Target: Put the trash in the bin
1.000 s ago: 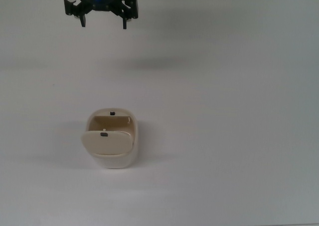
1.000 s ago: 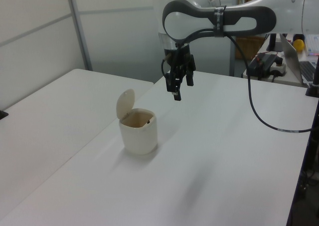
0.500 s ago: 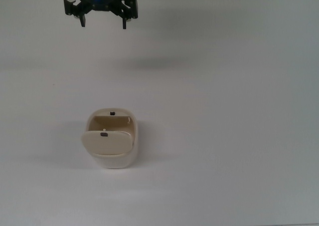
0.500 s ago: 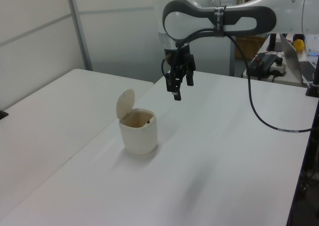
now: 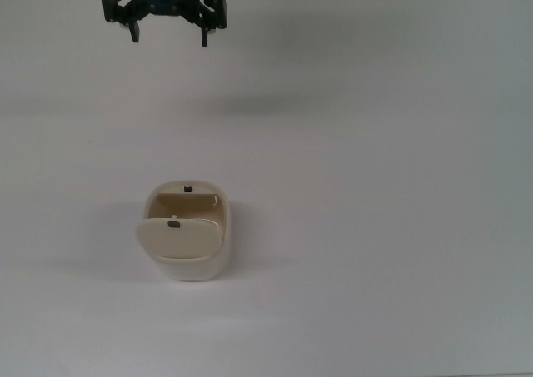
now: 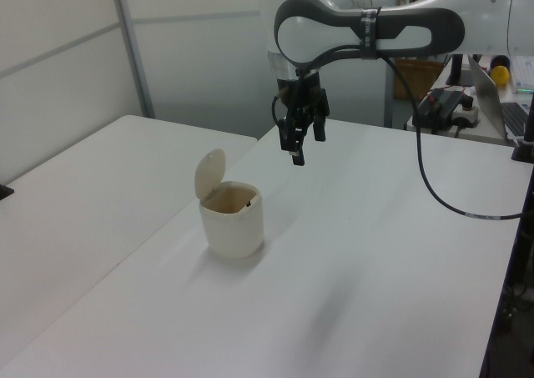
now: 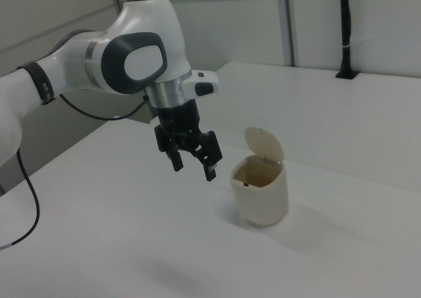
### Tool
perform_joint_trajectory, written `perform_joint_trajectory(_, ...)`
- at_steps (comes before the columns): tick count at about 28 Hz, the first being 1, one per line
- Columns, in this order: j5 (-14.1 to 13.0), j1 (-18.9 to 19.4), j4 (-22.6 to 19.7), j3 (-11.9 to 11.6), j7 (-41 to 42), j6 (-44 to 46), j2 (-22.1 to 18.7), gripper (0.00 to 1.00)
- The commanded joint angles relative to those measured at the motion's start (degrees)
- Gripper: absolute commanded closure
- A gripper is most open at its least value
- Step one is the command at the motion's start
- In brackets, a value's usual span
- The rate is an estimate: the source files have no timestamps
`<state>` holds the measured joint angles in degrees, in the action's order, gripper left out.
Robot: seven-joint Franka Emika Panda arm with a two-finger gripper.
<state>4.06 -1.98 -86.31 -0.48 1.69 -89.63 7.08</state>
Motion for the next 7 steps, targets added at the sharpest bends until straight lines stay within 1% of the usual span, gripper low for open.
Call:
perform_joint_trajectory(1,-2.48,-0.04,-0.44,-1.01,1.38,0.77,-1.10,0.00)
perform_joint_trajectory(7,-2.57,-0.04,-0.97,-1.01,1.47,1.12,-2.77,0.00)
